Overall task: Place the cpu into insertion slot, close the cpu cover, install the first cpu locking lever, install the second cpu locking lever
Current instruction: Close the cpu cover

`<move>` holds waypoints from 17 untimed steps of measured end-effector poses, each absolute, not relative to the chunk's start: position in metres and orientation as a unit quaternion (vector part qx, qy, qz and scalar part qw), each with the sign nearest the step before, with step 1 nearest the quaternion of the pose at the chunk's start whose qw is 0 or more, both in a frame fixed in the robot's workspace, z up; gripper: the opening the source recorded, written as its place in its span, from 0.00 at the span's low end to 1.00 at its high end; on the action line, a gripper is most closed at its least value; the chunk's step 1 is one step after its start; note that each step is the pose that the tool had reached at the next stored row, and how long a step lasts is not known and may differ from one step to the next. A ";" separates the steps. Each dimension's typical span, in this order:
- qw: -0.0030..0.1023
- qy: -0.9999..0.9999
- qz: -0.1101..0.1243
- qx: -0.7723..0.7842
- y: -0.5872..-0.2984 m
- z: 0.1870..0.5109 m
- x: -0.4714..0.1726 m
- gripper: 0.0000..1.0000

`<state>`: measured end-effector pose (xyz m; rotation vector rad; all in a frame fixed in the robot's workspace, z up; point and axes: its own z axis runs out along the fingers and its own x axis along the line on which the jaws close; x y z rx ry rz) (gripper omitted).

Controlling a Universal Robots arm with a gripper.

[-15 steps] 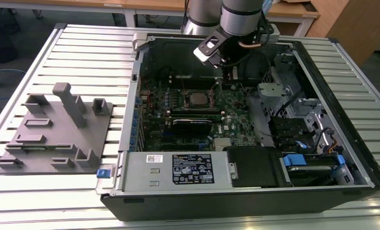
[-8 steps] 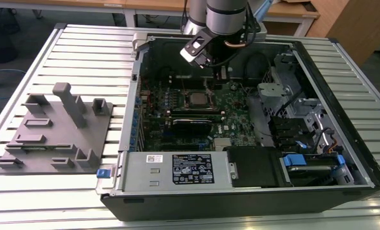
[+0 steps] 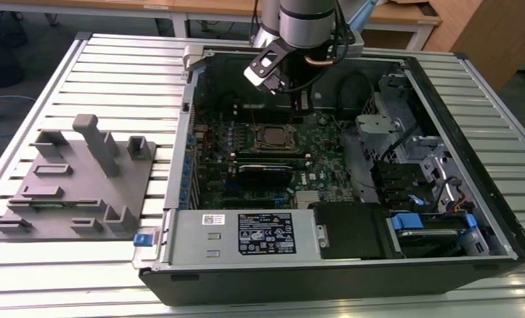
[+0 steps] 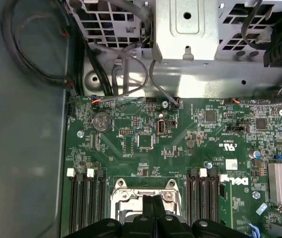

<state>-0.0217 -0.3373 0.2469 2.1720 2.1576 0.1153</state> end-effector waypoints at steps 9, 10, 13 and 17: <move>0.018 0.705 0.017 0.709 -0.337 0.246 -0.022 0.11; 0.015 0.705 0.013 0.709 -0.337 0.246 -0.022 0.11; 0.005 0.705 0.004 0.709 -0.337 0.245 -0.022 0.11; 0.002 0.705 0.001 0.709 -0.337 0.245 -0.022 0.11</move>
